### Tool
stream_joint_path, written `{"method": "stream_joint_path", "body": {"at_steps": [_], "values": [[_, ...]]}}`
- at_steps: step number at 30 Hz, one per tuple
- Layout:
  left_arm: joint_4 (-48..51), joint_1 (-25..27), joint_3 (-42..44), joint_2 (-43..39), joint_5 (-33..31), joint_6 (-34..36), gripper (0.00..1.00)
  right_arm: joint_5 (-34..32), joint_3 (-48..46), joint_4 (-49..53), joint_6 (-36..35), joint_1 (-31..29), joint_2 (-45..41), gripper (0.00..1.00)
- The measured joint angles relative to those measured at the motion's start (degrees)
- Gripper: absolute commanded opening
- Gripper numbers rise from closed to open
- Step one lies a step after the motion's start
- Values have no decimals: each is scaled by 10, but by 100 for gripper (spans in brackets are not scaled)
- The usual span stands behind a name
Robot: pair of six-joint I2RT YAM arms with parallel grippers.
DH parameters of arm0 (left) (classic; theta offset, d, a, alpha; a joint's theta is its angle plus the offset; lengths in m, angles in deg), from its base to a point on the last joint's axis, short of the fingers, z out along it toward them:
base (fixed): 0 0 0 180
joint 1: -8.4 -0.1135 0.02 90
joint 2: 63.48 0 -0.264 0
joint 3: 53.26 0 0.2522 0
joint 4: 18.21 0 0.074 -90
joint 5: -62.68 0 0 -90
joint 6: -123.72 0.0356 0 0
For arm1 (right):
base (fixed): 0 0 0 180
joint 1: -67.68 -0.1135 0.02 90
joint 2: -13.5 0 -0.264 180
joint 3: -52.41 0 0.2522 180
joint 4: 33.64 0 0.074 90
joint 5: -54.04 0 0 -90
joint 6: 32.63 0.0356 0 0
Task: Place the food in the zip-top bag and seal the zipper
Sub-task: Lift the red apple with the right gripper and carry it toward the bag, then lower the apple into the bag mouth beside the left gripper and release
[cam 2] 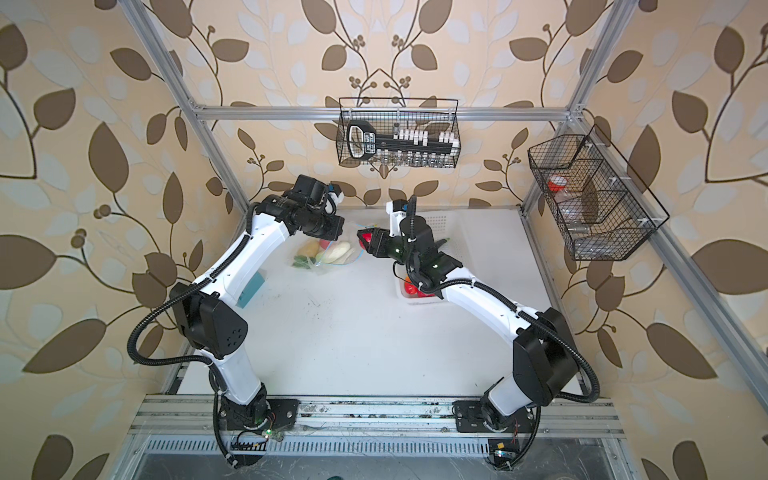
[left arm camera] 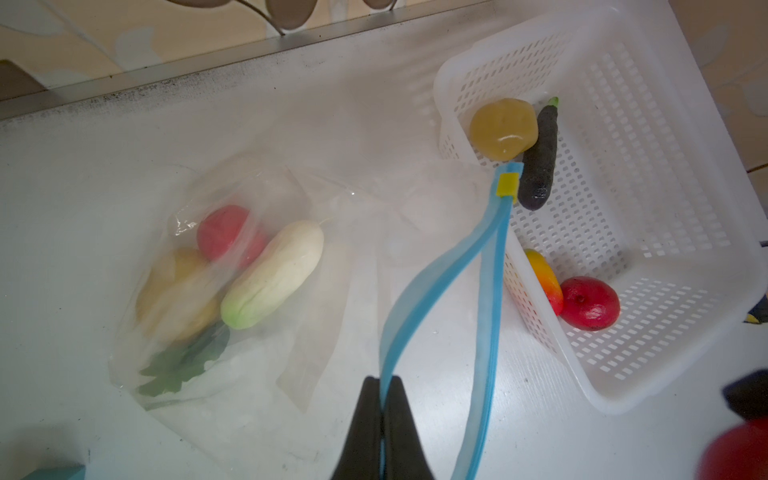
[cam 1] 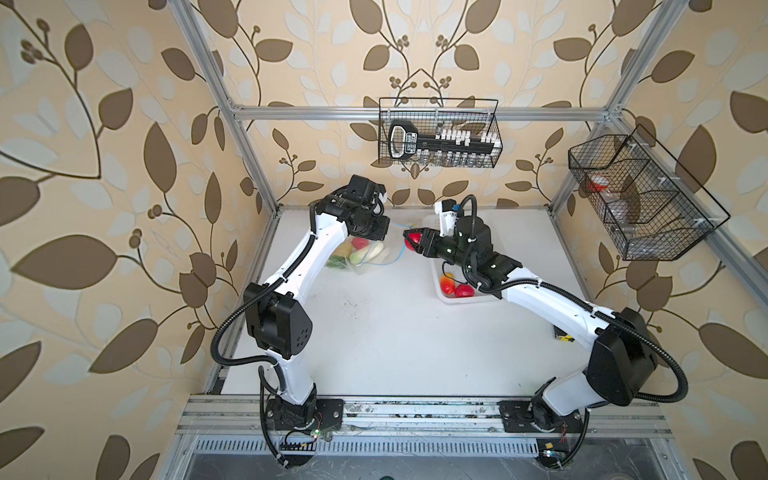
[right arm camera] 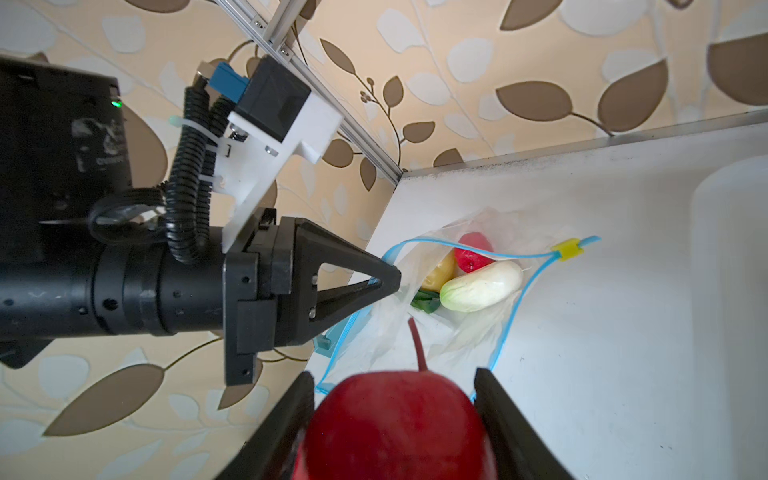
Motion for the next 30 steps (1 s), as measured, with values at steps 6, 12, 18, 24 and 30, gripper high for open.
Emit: {"method": "stream_joint_path", "body": {"at_steps": [6,12,18,24,30], "values": [[1,4,-1,0,-1,3,0,3,26,-6,7,-7,36,20],[3,4,-8,0,-3,5,0,5,49,-9,11,-9,68,19],[5,7,-27,0,-10,7,0,4,61,-10,15,-16,96,18],[6,7,-38,0,-12,9,0,4,82,-10,23,-17,129,18],[6,8,-38,0,-14,10,0,6,121,-5,33,-19,167,18]]}}
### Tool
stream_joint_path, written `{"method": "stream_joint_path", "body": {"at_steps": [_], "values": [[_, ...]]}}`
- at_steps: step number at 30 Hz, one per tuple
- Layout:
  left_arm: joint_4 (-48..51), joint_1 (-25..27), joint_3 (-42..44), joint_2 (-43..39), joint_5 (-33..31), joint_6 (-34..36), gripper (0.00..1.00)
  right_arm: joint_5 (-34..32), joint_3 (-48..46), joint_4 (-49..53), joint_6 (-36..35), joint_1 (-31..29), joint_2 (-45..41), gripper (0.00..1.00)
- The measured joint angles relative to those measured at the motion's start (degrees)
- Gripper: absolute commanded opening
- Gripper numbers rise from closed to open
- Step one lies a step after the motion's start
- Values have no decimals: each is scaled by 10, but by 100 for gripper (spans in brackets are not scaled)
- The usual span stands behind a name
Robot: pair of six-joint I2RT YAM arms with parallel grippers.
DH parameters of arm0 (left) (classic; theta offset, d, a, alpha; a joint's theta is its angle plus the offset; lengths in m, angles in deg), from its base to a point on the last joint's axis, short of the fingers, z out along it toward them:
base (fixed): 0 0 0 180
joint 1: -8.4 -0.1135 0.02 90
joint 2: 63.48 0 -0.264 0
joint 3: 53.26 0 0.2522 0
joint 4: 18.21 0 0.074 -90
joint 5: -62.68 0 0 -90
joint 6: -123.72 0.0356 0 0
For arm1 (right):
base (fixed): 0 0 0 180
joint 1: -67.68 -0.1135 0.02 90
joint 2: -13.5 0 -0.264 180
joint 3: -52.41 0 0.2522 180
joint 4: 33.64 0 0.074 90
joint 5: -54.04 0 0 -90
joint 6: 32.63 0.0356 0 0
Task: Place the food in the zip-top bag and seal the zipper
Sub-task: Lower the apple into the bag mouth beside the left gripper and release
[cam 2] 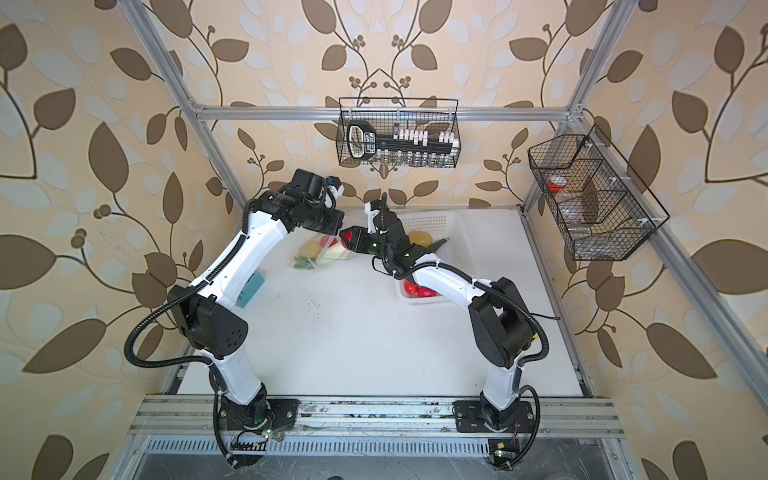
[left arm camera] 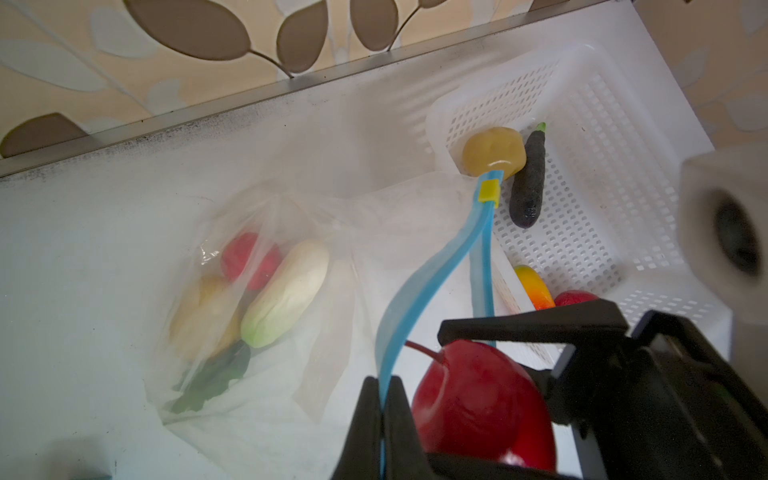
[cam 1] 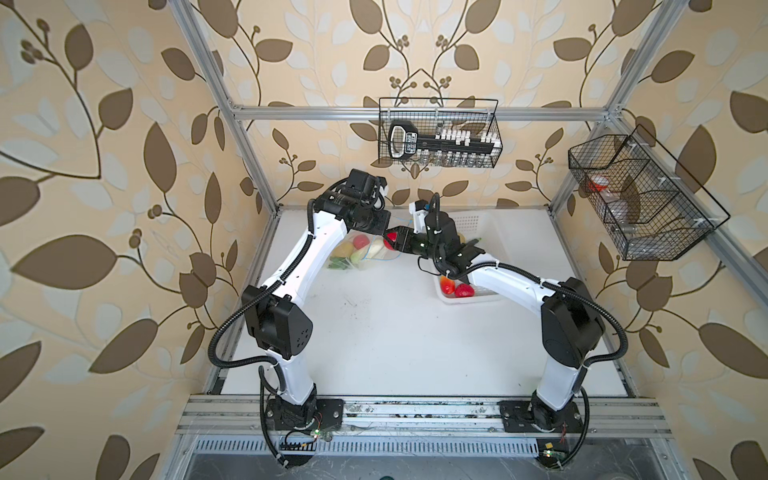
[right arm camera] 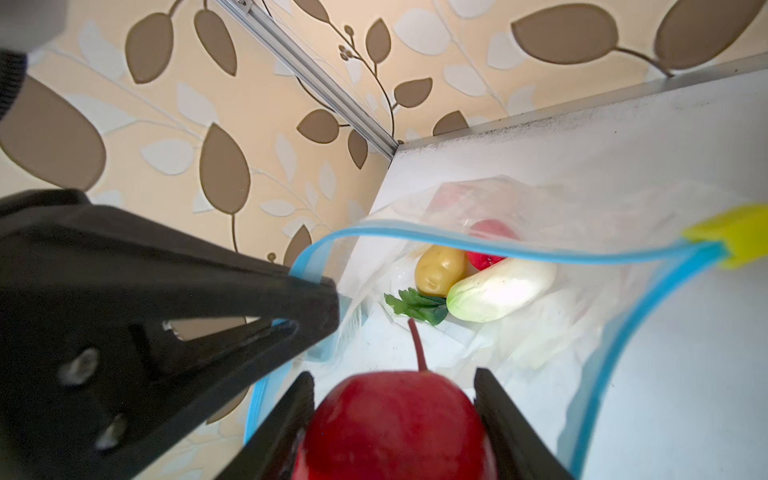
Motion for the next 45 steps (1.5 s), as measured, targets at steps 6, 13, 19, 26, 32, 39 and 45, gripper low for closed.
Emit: {"method": "stream_joint_path", "body": {"at_steps": [6,13,19,26,32,39,45], "values": [[1,3,-2,0,-1,1,0,-1,30,25,6,-3,22,21],[2,7,-11,0,-3,1,0,-3,87,66,10,-3,67,39],[2,7,-11,0,-8,1,0,-5,114,95,10,-3,85,55],[2,7,-11,0,-17,1,0,-3,117,97,13,-3,85,69],[0,7,-11,0,-23,1,0,0,117,103,15,-3,85,76],[0,7,-11,0,-27,1,0,1,115,96,15,-3,84,73],[-1,7,-11,0,-28,1,0,2,97,90,16,-3,56,69]]}}
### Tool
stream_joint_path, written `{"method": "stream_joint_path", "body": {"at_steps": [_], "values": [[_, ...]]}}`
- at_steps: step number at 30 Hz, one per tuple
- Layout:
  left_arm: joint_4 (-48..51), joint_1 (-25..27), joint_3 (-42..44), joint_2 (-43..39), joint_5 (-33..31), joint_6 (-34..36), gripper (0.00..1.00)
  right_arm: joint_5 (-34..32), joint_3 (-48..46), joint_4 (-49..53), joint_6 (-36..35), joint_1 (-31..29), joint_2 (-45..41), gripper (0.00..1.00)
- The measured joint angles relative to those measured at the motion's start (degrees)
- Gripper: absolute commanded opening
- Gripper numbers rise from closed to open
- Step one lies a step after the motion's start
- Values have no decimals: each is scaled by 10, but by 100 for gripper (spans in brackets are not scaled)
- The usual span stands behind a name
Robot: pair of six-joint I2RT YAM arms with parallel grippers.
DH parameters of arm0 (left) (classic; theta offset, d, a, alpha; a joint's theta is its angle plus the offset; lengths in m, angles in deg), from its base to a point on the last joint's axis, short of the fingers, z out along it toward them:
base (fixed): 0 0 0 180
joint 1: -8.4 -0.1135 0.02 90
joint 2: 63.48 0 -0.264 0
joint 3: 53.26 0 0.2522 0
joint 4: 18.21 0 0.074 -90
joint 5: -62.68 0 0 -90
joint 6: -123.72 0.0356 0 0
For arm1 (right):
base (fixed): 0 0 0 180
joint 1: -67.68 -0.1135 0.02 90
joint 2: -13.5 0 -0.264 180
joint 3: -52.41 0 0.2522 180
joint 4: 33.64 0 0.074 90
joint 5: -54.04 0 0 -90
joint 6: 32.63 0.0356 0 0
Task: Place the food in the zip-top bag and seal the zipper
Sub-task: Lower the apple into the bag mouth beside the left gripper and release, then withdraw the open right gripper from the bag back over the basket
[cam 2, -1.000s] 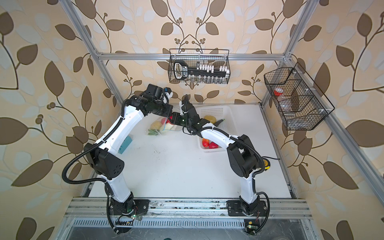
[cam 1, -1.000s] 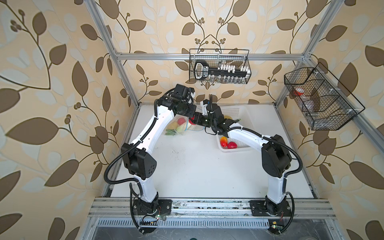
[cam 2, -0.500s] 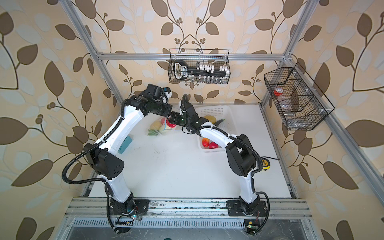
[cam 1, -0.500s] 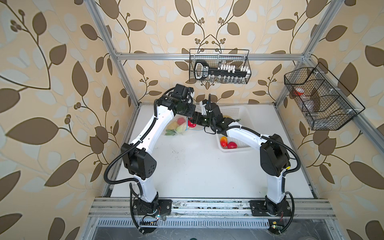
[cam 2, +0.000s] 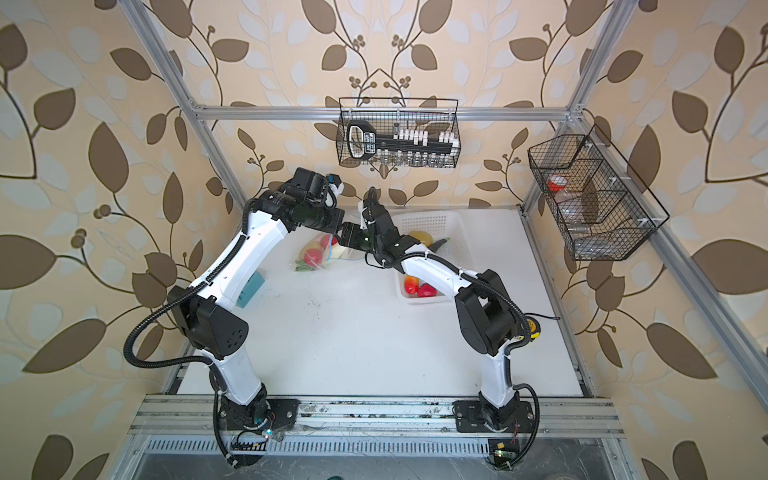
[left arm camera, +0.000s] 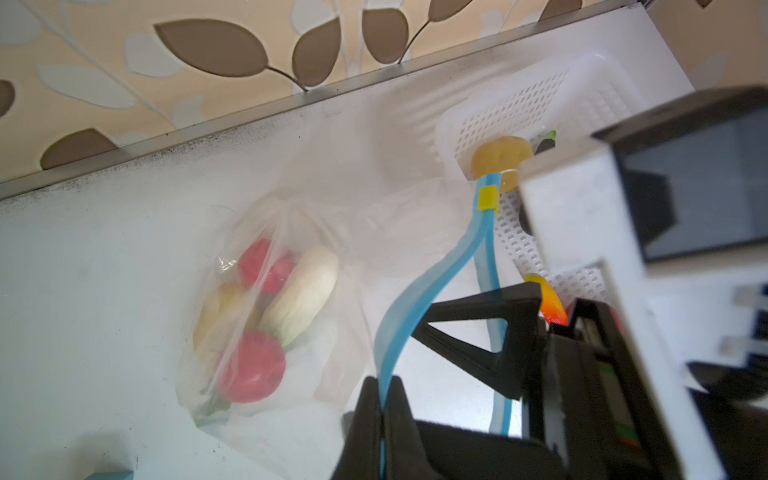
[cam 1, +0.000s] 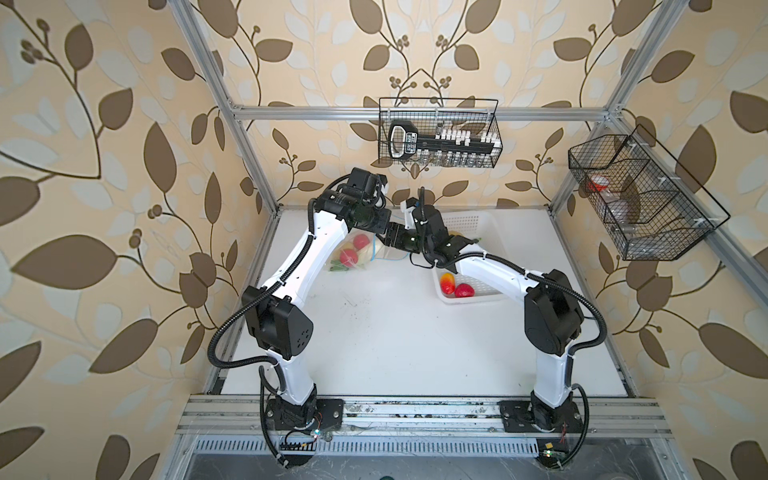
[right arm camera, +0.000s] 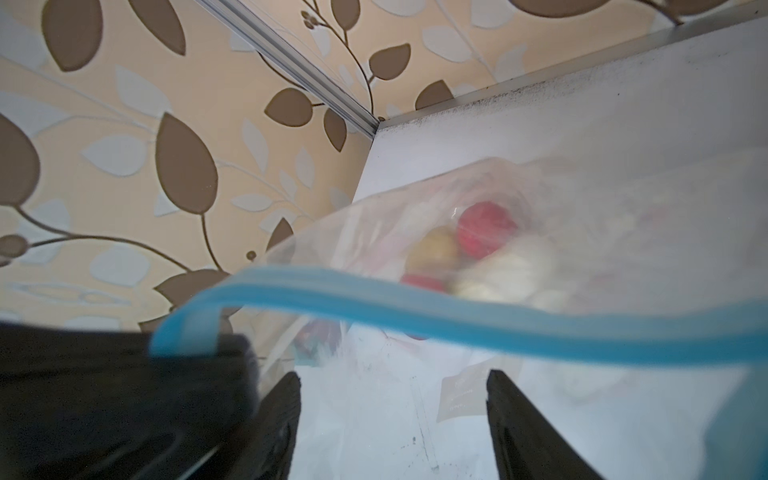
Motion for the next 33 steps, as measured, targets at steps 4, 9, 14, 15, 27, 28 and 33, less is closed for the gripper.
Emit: {"method": "stream_joint_path", "body": {"at_steps": [4,9,14,15,27,28,33], "values": [[-6,0,0,-1,-3,0,0,0,-11,2,0,0,-26,68],[-9,0,0,-3,-3,0,0,-2,-24,1,-2,0,-48,65],[-7,0,2,-3,-2,0,0,-4,-42,-3,-2,0,-68,66],[-7,0,3,-3,-2,0,0,-5,-46,-4,-2,0,-72,66],[-10,0,28,-7,-3,0,0,0,-111,-22,18,18,-131,70],[-9,0,31,-7,-3,0,0,1,-115,-21,20,20,-136,71],[-9,0,37,-12,-3,2,0,-1,-121,-17,19,26,-167,81]]}}
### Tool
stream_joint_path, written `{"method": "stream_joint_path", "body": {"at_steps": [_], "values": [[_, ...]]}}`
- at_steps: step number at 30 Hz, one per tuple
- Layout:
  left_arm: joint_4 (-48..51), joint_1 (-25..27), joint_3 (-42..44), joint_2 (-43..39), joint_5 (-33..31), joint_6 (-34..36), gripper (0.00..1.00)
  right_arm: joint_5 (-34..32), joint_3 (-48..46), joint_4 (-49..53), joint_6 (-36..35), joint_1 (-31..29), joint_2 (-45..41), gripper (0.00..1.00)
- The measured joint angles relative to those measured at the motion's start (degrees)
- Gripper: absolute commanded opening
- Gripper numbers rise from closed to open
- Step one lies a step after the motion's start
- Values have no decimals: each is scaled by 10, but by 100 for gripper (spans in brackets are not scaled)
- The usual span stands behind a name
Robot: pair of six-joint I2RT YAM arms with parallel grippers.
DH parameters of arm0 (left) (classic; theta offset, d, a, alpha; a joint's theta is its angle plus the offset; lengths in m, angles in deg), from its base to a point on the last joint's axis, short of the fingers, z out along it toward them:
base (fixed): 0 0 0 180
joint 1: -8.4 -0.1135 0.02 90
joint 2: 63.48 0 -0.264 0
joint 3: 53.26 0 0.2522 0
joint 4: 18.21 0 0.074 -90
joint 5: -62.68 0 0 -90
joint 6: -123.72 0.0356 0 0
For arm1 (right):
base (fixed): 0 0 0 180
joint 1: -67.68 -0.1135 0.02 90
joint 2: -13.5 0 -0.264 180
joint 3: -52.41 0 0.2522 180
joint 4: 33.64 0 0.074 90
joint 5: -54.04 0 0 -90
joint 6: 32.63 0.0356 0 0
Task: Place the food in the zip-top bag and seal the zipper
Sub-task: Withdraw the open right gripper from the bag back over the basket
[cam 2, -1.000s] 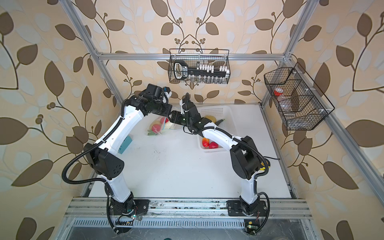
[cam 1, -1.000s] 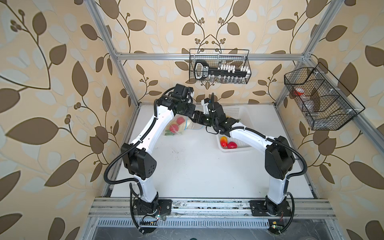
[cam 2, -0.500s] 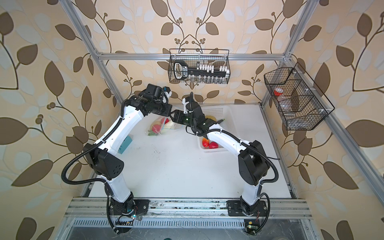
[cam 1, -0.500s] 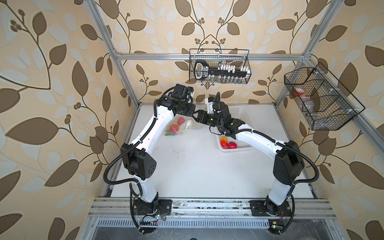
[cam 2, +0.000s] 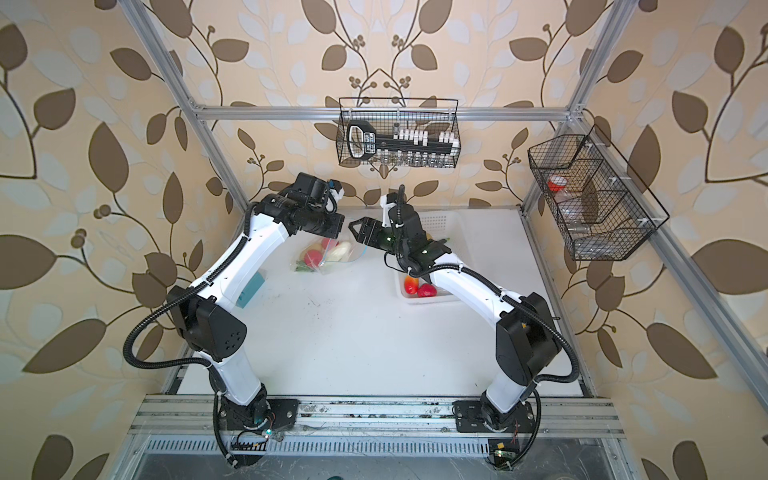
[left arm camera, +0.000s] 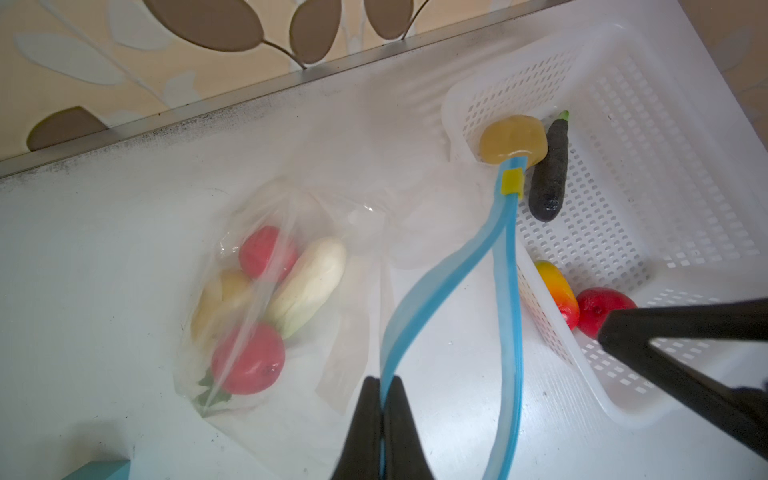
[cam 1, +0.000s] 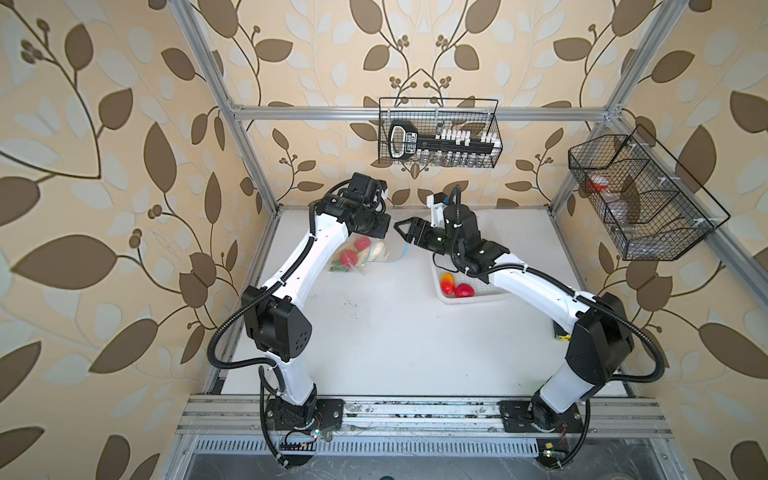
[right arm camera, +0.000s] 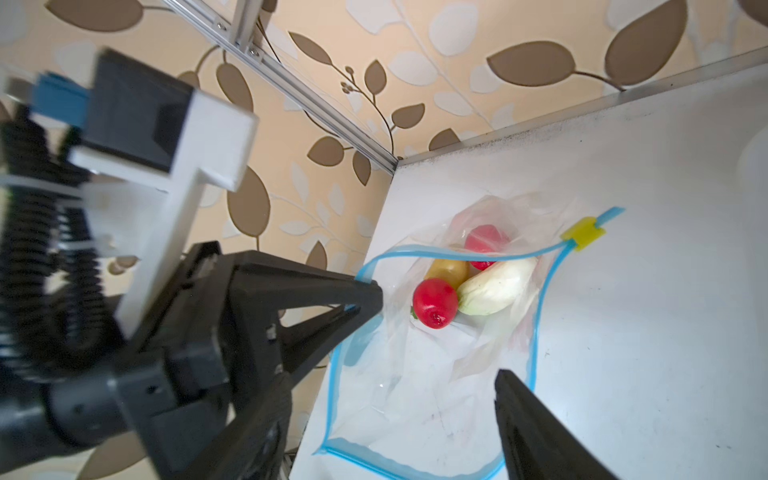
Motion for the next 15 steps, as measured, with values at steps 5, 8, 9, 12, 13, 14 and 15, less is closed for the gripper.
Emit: {"method": "stream_joint_path", "body": {"at_steps": [5,8,9,12,13,14,15], "values": [[-1,0,15,-15,0,2,0,-1,-1,4,1,4,-28,100],[-2,0,25,-23,0,2,0,-3,-2,17,-5,9,-34,100],[-2,0,28,-25,0,3,0,-3,-4,21,-5,11,-36,100],[-2,0,36,-30,0,8,0,-4,-15,30,-5,18,-37,100],[-3,0,37,-31,0,9,0,-4,-19,35,-5,21,-37,100],[-3,0,37,-31,0,10,0,-4,-21,41,-5,24,-37,100],[-3,0,38,-31,0,11,0,-5,-23,50,-5,27,-37,100]]}}
